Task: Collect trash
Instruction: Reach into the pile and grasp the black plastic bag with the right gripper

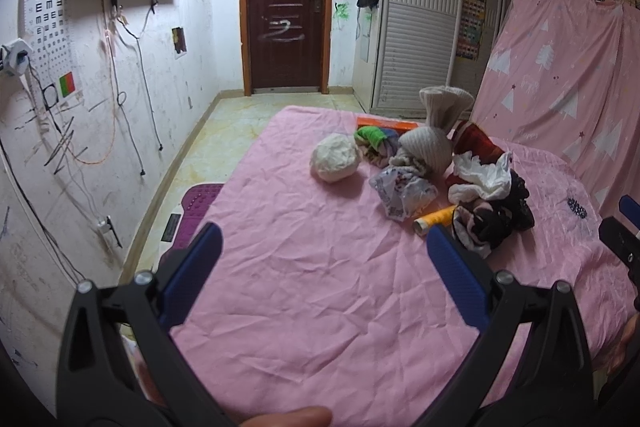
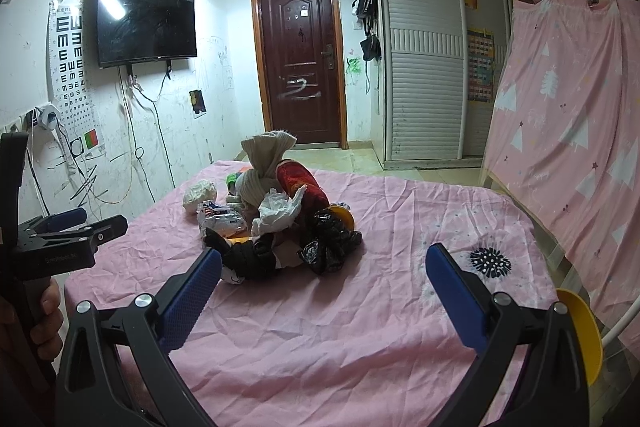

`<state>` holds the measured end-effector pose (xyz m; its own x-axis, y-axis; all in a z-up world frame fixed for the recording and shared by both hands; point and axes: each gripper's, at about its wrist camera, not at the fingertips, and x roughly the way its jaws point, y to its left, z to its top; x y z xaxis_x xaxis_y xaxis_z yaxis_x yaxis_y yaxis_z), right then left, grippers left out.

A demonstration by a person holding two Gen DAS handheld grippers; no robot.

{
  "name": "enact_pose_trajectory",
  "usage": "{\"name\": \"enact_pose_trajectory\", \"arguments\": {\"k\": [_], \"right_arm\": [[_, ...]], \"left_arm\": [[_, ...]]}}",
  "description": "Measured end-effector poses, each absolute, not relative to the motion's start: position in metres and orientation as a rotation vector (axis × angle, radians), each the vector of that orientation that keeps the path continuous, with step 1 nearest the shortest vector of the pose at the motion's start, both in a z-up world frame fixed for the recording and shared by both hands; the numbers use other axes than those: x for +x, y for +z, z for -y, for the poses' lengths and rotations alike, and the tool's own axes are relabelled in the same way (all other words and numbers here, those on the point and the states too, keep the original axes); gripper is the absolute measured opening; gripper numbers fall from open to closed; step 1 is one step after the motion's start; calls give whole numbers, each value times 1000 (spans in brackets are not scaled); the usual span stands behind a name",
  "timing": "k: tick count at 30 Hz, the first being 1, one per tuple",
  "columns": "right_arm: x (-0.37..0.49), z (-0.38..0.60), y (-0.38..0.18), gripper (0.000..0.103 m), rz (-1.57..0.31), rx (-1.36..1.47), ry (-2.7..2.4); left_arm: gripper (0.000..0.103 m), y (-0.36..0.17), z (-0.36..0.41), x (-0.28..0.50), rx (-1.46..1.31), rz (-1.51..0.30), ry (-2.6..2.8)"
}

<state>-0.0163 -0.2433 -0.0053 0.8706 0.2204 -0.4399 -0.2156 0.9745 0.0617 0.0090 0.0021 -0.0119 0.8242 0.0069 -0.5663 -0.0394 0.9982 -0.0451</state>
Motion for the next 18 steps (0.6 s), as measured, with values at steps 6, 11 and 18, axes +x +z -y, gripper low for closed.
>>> {"name": "enact_pose_trajectory", "arguments": {"k": [6,11,18], "right_arm": [[5,242,-12,95,-496,15,263],[24,244,-19,95,-540,31,301],[42,260,-20,95,-568,59,311]], "left_arm": [[98,-20,2,27,-58,-663,-40],[98,-24,18,38,-32,-697,-107],[93,-27,58,46,30,-730,-252]]}}
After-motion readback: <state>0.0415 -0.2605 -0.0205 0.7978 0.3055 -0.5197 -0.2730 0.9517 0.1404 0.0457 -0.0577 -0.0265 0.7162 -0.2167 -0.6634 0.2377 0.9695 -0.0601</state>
